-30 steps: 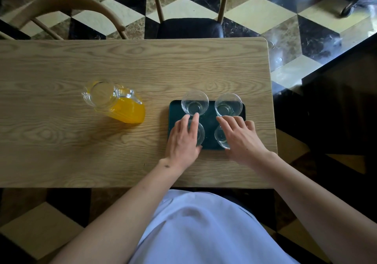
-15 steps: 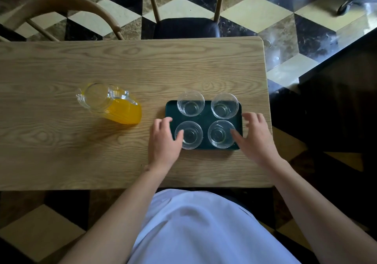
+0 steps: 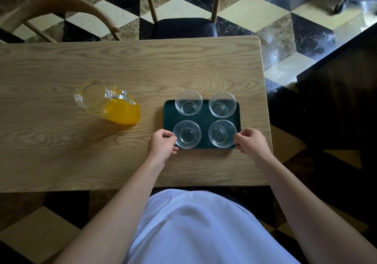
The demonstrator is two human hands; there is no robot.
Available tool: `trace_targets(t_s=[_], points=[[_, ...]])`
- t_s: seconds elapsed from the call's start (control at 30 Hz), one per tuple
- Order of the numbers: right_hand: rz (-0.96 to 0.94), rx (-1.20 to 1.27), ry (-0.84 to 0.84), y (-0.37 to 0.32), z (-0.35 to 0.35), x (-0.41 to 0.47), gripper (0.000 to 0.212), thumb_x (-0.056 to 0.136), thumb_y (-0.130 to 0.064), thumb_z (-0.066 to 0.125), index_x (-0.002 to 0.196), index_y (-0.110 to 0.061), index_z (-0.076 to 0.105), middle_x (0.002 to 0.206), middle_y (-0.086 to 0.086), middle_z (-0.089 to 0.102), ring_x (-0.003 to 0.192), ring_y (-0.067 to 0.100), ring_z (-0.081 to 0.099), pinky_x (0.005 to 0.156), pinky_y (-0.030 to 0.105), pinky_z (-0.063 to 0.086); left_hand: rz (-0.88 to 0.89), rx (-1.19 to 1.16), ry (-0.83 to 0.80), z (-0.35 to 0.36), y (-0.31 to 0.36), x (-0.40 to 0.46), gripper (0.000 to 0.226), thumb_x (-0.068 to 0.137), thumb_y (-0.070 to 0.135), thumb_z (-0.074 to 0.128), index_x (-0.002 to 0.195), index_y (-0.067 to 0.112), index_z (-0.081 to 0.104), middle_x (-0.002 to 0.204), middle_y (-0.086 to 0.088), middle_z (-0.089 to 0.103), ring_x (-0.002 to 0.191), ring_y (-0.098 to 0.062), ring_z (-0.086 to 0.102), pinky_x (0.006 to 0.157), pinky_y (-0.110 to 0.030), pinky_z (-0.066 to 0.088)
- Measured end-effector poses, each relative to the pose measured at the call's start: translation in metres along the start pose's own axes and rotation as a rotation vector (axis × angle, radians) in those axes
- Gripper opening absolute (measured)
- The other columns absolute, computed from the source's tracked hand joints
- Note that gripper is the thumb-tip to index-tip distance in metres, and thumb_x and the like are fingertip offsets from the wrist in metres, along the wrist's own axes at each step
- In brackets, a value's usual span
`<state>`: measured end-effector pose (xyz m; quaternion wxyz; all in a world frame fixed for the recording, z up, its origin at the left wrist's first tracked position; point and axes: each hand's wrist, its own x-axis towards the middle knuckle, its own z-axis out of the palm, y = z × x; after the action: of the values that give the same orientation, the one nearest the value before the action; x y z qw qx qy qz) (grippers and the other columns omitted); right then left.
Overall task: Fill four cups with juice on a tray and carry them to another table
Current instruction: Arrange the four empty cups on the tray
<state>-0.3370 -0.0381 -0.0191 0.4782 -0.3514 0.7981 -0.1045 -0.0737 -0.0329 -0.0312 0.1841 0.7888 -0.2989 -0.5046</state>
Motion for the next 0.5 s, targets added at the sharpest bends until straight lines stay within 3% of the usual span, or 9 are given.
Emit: trace_targets(t_s=[0.17,0.27,0.37,0.43,0.5], points=[[-0.004,-0.024,-0.030,0.004,-0.008,0.000,0.016,0.088,-0.024,0.063,0.093,-0.010,0.067,0.086,0.007,0.075,0.080,0.020,0.071,0.077,0.040,0.060,0.007,0.028,0.016,0.001,0.000,-0.005,0.011,0.091,0.023,0.062,0.098,0.015,0.062,0.093,-0.006,0.069,0.073,-0.017,0.068,0.067,-0.036,0.061],[-0.045,-0.014,0.047,-0.002,-0.016,0.010,0.033,0.091,-0.039,0.063,0.107,-0.010,0.065,0.099,0.006,0.071,0.093,0.022,0.068,0.083,0.040,0.058,0.132,0.188,0.143,-0.005,0.015,-0.001,0.017,0.091,0.030,0.061,0.105,0.020,0.057,0.086,0.005,0.063,0.075,-0.010,0.060,0.062,-0.027,0.049],[-0.087,0.098,0.105,-0.026,-0.022,0.029,0.037,0.091,-0.037,0.065,0.116,-0.011,0.066,0.107,0.004,0.070,0.099,0.020,0.068,0.087,0.041,0.058,0.232,0.211,0.196,-0.007,0.046,0.017,0.021,0.092,0.028,0.061,0.111,0.020,0.059,0.090,0.006,0.062,0.077,-0.009,0.058,0.060,-0.023,0.045],[-0.098,0.100,0.108,-0.044,-0.021,0.043,0.036,0.087,-0.034,0.065,0.111,-0.009,0.070,0.101,0.002,0.072,0.093,0.019,0.070,0.082,0.040,0.059,0.224,0.217,0.155,-0.006,0.067,0.031,0.019,0.090,0.028,0.062,0.108,0.022,0.057,0.088,0.008,0.061,0.074,-0.008,0.058,0.061,-0.024,0.049],[-0.077,0.070,0.096,-0.058,-0.020,0.054,0.040,0.082,-0.030,0.062,0.104,0.003,0.071,0.085,0.003,0.070,0.080,0.019,0.068,0.077,0.042,0.059,0.166,0.177,0.105,-0.002,0.083,0.042,0.021,0.084,0.030,0.064,0.101,0.022,0.054,0.090,0.004,0.064,0.077,-0.013,0.065,0.069,-0.035,0.059]])
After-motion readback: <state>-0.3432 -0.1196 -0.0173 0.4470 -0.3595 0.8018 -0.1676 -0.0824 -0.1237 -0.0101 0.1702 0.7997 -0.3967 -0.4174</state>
